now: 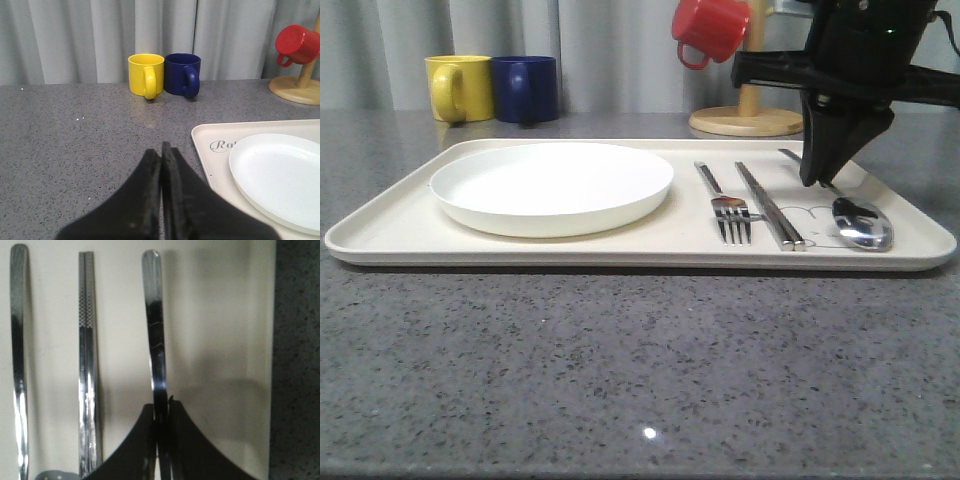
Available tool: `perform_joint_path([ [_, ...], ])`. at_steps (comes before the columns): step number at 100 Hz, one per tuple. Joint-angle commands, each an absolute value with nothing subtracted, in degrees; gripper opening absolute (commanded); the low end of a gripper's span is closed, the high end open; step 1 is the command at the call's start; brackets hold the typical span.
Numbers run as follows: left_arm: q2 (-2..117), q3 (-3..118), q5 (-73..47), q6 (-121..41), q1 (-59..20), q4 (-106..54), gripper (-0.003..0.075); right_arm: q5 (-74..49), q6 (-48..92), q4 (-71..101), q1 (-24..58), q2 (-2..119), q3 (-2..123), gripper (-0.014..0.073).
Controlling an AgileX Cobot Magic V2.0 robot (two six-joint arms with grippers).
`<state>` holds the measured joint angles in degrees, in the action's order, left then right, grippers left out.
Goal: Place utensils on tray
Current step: 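Lower the spoon onto the tray beside the chopsticks and release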
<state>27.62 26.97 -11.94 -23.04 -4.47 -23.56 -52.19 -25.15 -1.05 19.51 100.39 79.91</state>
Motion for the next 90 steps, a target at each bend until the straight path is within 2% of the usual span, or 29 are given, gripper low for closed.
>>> perform_joint_path([
  [1, 27.82, 28.51, -7.48, -22.84, -4.31, -24.07, -0.0017, -50.28, -25.1, -1.63, 19.5, 98.84, 81.8, -0.0013],
  [16, 27.82, 28.51, -7.48, -22.84, -4.31, -24.07, -0.0017, -50.34, -25.5, -1.35, 19.5, 99.29, 81.8, 0.0034],
  [35, 27.82, 28.51, -7.48, -22.84, -4.31, -24.07, -0.0017, -50.46, -25.48, -1.35, 19.5, 99.29, 81.8, 0.0266],
  [45, 27.82, 28.51, -7.48, -22.84, -4.31, -24.07, -0.0017, -50.46, -25.48, -1.35, 19.5, 98.83, 81.8, 0.0339],
  [69, 27.82, 28.51, -7.48, -22.84, -4.31, -24.07, -0.0017, -50.23, -24.56, -3.35, 18.58, 94.7, 81.8, 0.0343],
  [90, 27.82, 28.51, -7.48, -22.84, -4.31, -24.07, -0.0017, -50.45, -19.64, -4.51, 12.57, 88.07, 81.63, 0.0343],
])
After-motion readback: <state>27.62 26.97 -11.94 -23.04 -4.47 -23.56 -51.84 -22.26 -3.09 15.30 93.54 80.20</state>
